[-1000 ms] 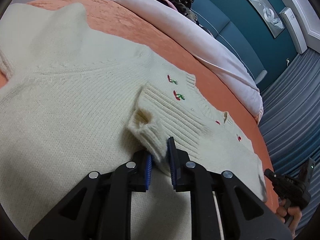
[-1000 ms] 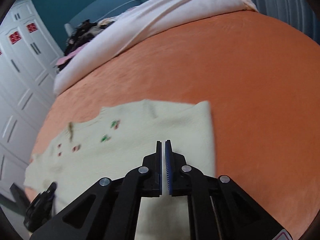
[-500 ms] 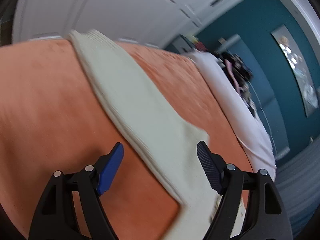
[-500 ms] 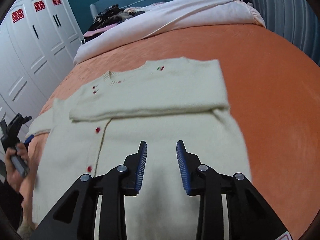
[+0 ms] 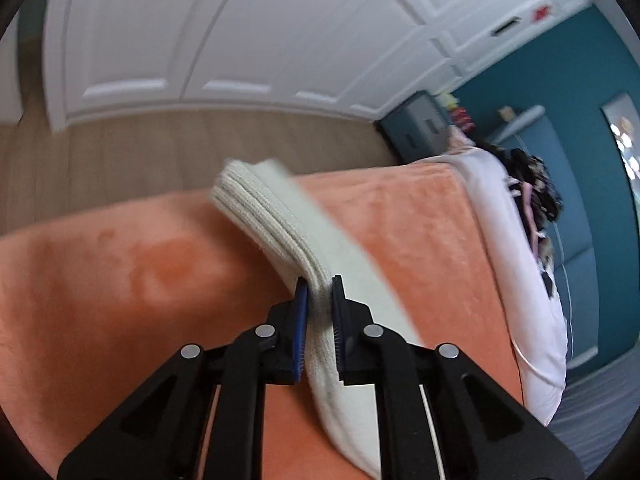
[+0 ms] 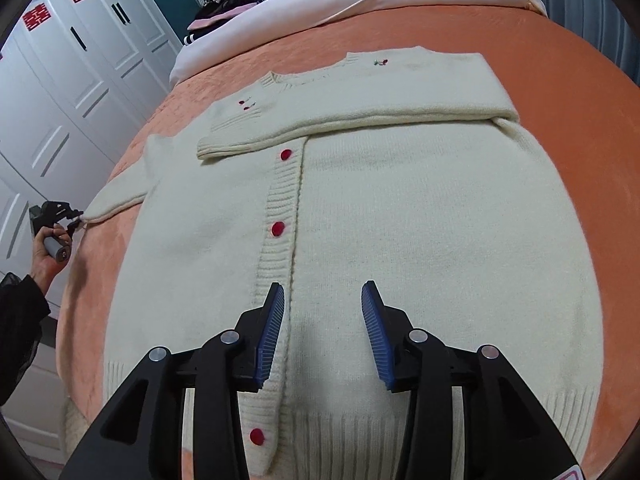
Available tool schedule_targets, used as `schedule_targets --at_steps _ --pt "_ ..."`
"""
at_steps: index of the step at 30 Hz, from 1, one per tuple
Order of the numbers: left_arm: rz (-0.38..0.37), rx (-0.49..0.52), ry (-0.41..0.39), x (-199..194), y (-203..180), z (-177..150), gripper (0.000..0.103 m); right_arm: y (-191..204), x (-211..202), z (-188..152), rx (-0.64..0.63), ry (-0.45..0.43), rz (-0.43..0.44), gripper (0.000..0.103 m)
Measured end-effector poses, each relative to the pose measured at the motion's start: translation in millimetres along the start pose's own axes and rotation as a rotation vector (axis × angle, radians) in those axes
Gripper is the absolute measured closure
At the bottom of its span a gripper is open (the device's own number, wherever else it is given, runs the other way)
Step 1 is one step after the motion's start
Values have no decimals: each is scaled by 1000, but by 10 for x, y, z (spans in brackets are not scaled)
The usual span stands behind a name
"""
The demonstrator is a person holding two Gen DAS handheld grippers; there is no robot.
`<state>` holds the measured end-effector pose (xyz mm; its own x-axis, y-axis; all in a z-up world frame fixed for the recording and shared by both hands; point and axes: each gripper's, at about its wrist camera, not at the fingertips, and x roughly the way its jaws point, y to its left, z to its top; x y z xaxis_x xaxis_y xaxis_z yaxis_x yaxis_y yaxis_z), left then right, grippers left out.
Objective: Fold small clothes
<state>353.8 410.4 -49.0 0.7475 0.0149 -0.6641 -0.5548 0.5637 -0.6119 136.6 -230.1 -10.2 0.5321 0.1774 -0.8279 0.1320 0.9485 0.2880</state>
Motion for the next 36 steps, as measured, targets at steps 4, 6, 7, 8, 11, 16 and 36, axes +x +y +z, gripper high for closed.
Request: schedule_targets --at_steps 4,6,7,8,11,16,36 --pt "-213 261 -123 -749 -1117 -209 94 -115 -107 89 40 -44 20 62" --pt "-374 383 -129 -1141 -1741 -558 94 -187 -130 110 65 -63 25 62" --pt "-444 436 -109 -1274 -2017 -787 94 -219 -137 114 74 -69 25 62" --pt "-510 490 -70 -1366 -2286 -1070 94 -259 -154 115 87 -77 27 62" --pt "-609 616 88 -1339 -2810 -2069 92 -401 -192 100 122 -92 30 61" --pt "-432 658 389 -570 -2602 -3721 62 -746 -125 64 170 -65 0 57" --pt "-262 -58 332 191 -1024 -2357 88 -430 1394 1972 267 -44 166 92"
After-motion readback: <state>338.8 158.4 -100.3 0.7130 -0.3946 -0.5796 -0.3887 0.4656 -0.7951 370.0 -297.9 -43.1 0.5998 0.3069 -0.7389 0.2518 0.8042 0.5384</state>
